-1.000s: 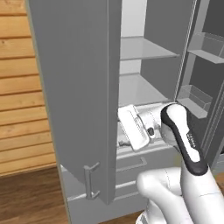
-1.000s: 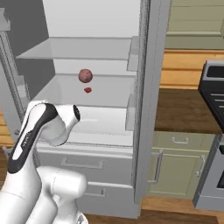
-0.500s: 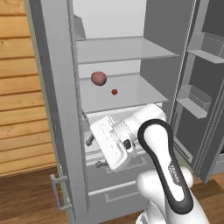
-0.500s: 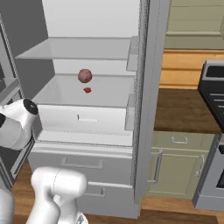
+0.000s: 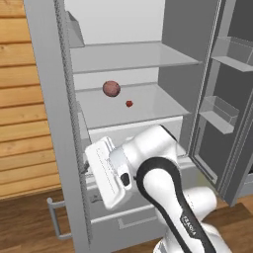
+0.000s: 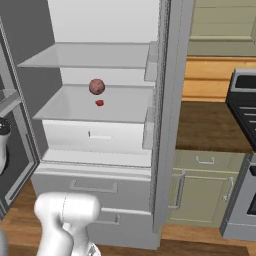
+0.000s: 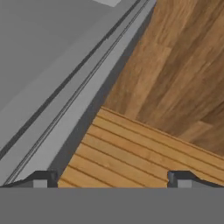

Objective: Take the strawberry from the fridge and place it on top of the pancake, located on the dining counter.

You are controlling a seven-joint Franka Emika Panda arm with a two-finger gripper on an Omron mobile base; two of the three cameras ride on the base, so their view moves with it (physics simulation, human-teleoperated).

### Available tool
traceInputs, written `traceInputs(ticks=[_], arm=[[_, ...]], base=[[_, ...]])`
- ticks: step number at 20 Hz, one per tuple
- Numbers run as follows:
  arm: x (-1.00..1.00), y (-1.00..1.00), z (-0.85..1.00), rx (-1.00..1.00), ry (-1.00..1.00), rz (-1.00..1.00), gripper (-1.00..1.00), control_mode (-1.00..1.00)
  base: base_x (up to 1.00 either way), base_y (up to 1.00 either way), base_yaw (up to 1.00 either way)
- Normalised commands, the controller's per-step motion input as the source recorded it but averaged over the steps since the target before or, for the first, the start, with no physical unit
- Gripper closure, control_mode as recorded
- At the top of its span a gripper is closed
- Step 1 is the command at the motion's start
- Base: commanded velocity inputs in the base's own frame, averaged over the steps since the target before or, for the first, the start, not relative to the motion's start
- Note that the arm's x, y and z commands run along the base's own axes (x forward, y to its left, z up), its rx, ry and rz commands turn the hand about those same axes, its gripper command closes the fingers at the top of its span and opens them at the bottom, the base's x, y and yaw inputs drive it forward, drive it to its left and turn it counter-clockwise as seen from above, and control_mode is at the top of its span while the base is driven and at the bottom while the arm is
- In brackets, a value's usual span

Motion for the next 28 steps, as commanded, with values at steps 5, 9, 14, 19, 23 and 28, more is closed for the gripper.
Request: traceInputs(ticks=[5,9,14,19,23,28], arm=[[-0.01,-0.35,0.28,-0.04,-0.15,0.00,-1.00,-1.00],[0.36,-0.98,0.23,-0.07,-0.20,0.03,-1.00,-1.00],[0.87,-0.97,-0.18,-0.26,-0.19,0.26,-1.00,-1.00],[0.96,-0.73,-0.59,-0.50,-0.10,0.43,-1.00,-1.00],[0.71,-0.43,-0.77,-0.65,-0.21,0.50,-1.00,-1.00],[0.17,-0.82,-0.20,-0.48,-0.18,0.46,-1.00,-1.00]], base=[[0.00,0.00,0.00],[0.00,0.00,0.00],[0.00,0.00,0.00],[0.00,0.00,0.00],[0.00,0.00,0.00],[0.00,0.00,0.00]])
